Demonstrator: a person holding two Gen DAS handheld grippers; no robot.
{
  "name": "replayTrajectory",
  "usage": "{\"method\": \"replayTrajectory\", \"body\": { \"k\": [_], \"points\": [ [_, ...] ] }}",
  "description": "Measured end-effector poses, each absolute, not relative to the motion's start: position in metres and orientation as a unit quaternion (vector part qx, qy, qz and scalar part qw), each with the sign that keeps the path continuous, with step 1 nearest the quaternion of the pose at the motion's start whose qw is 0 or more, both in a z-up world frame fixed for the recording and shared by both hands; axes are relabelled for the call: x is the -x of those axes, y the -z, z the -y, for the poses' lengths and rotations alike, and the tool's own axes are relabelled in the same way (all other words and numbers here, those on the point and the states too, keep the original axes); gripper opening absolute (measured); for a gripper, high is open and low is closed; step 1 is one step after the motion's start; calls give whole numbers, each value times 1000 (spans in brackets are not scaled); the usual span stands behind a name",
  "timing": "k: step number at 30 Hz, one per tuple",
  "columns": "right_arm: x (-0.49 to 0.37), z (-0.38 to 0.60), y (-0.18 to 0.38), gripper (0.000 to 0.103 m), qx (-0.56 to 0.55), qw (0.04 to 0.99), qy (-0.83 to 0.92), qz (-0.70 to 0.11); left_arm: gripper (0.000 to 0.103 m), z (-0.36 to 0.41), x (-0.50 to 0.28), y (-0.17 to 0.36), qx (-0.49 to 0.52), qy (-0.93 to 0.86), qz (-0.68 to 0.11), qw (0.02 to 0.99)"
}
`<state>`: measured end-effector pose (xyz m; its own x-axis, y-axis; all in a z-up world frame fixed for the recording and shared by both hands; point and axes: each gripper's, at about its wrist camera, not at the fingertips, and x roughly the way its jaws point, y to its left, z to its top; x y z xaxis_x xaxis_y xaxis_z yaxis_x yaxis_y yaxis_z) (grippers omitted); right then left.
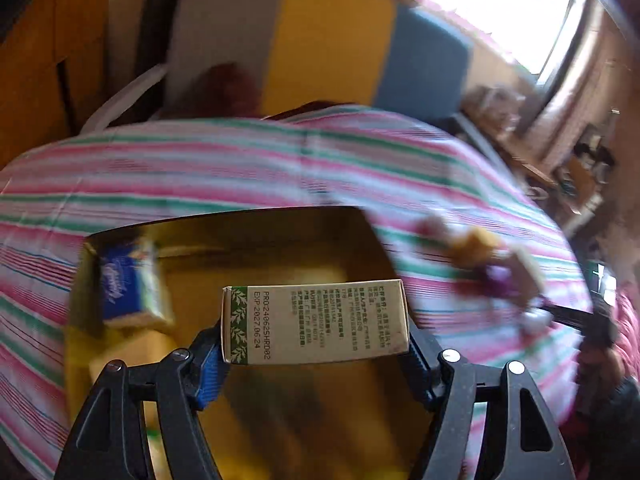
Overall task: Organize objects
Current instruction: 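Carry the medicine box into the gold tray and open the left tool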
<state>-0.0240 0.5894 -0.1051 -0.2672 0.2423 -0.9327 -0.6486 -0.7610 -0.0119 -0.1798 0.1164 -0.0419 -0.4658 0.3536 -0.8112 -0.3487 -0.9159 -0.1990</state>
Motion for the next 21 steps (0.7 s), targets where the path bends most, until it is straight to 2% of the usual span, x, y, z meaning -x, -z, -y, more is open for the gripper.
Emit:
{"method": "replayTrajectory", "body": {
  "k": [10,13,17,21],
  "points": [
    [28,-590,106,42,535,286,-774,-182,73,-113,247,94,508,-851,-47,128],
    [28,-589,104,42,535,285,-775,-180,74,-107,259,104,523,-844,-29,116],
    [27,-588,105,42,535,285,-774,-180,83,-99,263,103,523,-846,-1,103],
    [26,-589,105,42,535,285,-775,-179,83,-90,251,90,506,-857,-10,100]
  ]
}}
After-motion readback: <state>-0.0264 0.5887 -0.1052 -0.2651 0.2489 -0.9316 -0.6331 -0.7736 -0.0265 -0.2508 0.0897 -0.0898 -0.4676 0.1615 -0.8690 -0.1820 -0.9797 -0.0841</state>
